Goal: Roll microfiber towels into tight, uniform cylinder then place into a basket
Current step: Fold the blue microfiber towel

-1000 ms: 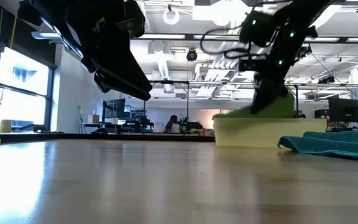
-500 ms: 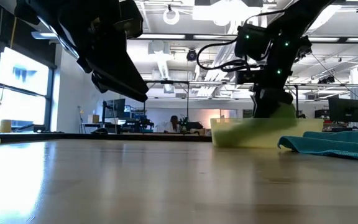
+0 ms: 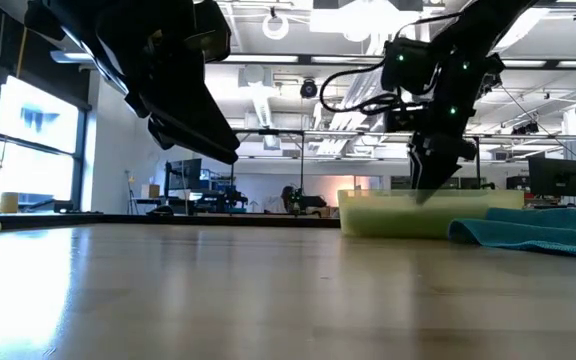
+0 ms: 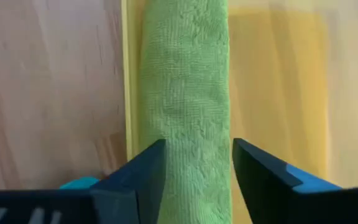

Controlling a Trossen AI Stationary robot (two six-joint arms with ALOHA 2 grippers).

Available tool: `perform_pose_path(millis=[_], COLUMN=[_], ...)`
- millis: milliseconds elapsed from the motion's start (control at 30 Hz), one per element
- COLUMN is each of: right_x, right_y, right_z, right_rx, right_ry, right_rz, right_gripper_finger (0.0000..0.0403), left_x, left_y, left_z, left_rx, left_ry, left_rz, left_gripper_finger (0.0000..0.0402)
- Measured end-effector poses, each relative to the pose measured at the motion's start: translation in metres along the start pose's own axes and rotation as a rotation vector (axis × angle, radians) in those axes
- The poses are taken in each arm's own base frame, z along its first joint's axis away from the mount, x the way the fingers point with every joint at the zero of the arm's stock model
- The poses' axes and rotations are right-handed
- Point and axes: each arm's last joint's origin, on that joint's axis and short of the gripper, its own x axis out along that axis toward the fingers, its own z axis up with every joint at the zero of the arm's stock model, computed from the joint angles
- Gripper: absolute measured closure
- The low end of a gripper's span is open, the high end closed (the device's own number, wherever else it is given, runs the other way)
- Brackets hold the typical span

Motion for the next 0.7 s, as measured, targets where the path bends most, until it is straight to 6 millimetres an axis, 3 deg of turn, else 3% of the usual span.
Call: perform_pose_path(millis=[200, 333, 433, 700], right_x=[-0.039, -0.057, -0.056, -0.035], right_y=[-0.006, 0.005, 0.022, 0.064], right_z=[0.008, -0.001, -0.014, -0.042], right_rx=[0.059, 0.186, 0.252, 0.509], right_ry=[-0.012, 0.015, 0.062, 0.193], right_rz=[0.013, 0.196, 0.284, 0.221], right_gripper_finger=[0.0232, 0.0251, 0.0262, 0.0267], left_x=[0.001, 0.001, 0.001, 0.001], left_y=[0.002, 0.004, 0.004, 0.005], left_z=[0.001, 0.002, 0.002, 0.003], left_rx=[-0.006, -0.009, -0.009, -0.01], left_ry=[-0.003, -0.006, -0.015, -0.028], left_rz=[0.008, 0.015, 0.032, 0.052], left_gripper_finger=[0.0249, 0.0249, 0.0249, 0.0249])
